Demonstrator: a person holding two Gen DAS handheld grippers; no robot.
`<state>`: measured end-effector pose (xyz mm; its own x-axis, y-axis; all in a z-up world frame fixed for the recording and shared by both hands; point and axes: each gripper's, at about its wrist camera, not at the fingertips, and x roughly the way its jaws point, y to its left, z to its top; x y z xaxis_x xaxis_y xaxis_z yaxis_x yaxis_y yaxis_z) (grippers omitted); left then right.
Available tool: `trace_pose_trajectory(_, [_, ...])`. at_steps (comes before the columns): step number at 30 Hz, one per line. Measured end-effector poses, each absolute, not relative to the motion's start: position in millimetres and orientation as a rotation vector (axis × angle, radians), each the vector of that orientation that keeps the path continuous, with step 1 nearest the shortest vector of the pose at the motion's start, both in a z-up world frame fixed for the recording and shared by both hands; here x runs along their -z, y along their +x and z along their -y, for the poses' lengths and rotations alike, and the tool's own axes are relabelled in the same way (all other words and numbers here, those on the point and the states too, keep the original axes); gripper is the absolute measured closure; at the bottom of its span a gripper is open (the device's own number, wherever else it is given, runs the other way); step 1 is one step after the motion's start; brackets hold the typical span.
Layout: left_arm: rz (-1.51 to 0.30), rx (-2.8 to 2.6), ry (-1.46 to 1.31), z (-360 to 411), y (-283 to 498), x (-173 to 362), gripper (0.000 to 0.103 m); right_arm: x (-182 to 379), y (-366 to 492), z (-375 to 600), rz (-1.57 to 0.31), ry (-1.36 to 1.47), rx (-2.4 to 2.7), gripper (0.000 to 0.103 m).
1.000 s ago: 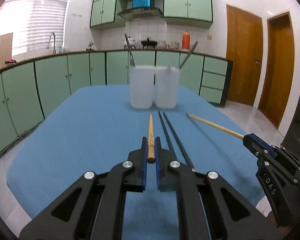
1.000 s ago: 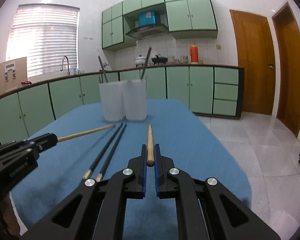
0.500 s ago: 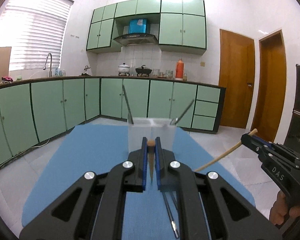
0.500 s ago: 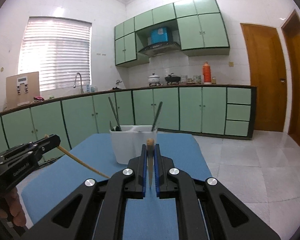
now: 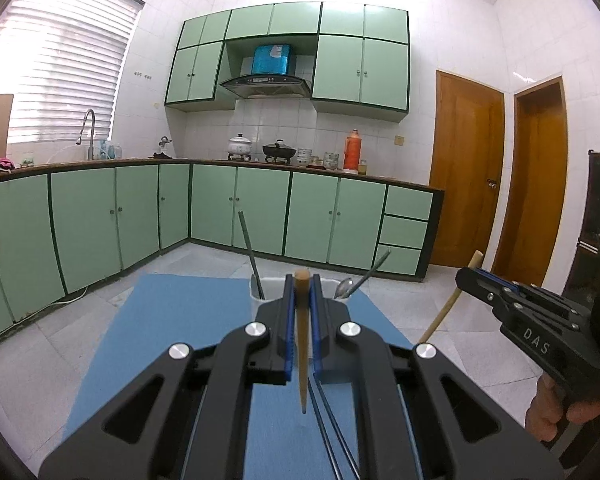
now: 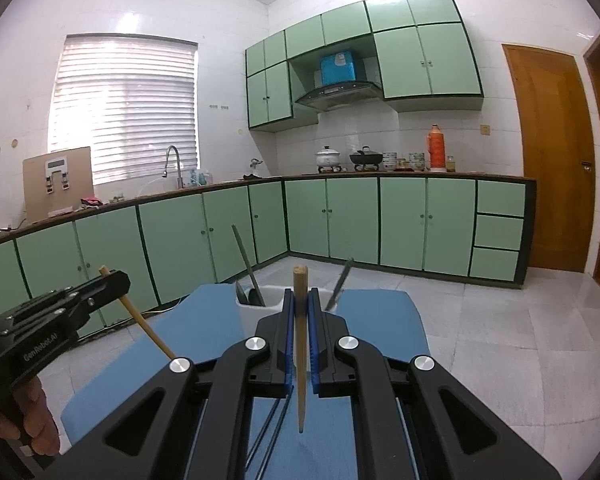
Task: Organize utensils
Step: 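Carry both wooden chopsticks over the white holder and lower them in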
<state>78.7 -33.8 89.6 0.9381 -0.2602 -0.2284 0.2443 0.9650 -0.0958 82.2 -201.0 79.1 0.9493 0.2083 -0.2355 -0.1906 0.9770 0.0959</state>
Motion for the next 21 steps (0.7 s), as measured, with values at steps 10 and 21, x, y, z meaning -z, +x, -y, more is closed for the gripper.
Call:
trace_pose_trajectory(10, [-0.126,0.249,-0.084,28.0,96.8,-140.5,0.097,-125.3,99.1,200.8,-0.167,0.077,-0.229,0.096])
trace_pose_trajectory(21, [0.004,0.221,-0.079,45.9,141.5,-179.5,0.097,-170.1,147.2,191.8,-0.070,0.048,-0.183,0.096])
